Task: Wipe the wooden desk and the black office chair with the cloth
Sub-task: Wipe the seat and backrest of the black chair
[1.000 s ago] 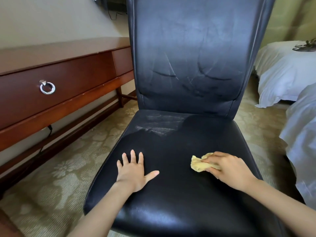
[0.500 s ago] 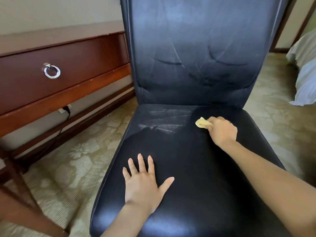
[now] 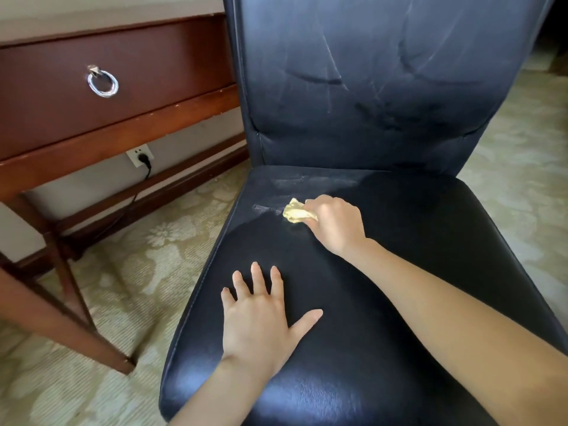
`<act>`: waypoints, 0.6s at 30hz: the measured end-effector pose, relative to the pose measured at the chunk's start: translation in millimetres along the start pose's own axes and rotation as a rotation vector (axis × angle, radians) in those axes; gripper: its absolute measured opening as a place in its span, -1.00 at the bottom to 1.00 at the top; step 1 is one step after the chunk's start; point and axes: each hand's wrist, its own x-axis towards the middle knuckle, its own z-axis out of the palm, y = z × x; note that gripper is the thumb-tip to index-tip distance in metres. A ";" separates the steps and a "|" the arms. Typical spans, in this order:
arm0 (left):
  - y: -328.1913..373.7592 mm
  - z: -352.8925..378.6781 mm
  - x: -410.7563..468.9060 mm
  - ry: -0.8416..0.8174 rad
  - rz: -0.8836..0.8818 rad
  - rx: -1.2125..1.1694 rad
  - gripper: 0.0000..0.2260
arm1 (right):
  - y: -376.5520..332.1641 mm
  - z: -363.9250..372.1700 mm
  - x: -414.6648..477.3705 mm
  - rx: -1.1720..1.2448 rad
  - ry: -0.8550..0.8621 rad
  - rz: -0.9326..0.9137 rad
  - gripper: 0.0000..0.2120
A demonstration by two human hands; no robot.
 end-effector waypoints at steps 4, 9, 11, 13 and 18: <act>-6.9 -13.6 3.3 0.106 0.042 0.032 -0.09 | 4.8 -13.1 -34.0 0.107 -0.079 -0.176 -0.73; -34.2 -26.4 32.4 0.290 0.145 0.001 -0.26 | 26.9 -32.6 -68.2 0.218 -0.178 -0.277 -0.73; -45.9 -24.4 42.8 0.261 0.222 -0.038 -0.25 | 39.0 -37.8 -73.8 0.203 -0.207 -0.278 -0.75; -57.4 -16.9 48.8 0.201 0.318 -0.035 -0.22 | 53.5 -40.6 -74.7 0.168 -0.217 -0.241 -0.74; -67.1 2.9 54.3 0.123 0.411 -0.261 -0.35 | 92.6 -39.9 -58.1 0.140 -0.145 0.021 -0.74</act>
